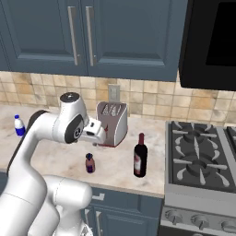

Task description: Place the drinks on the dining counter in a tight cluster.

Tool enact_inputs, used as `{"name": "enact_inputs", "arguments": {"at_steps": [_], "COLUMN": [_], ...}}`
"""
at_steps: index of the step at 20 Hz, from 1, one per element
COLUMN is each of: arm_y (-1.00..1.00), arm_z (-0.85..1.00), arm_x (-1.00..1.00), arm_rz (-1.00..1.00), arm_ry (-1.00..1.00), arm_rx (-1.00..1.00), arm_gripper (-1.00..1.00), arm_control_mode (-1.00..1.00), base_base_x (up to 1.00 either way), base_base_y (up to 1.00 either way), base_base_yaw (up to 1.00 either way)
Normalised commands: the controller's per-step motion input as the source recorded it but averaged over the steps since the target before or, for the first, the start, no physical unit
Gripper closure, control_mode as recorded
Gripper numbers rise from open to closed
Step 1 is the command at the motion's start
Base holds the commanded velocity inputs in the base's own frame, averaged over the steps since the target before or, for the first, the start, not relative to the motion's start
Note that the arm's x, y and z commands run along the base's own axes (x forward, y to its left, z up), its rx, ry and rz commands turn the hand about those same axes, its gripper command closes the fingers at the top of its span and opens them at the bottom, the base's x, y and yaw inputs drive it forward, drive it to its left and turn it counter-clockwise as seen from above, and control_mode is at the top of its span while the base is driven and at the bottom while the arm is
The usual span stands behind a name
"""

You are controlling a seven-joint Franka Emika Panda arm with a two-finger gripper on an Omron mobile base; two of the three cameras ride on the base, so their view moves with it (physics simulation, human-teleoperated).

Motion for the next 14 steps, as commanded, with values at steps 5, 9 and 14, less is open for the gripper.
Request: {"name": "enact_inputs", "arguments": {"at_steps": [5,9,14], "arm_y": [0.02,0.1,0.06], "arm_z": [-0.31,-0.36,-0.33], "arm_x": [0.17,0.05,0.07], "arm_rz": [0.0,0.0,0.0], "arm_ry": [0.0,0.0,0.0], "arm_rx": [0.0,0.0,0.0], "arm_gripper": [-1.0,-1.0,-1.0], "arm_control_mode": [-1.0,-1.0,-1.0], "base_base_x": [0.0,0.0,0.0], "base_base_y": [0.0,0.0,0.0], "base_base_yaw": [0.0,0.0,0.0]}}
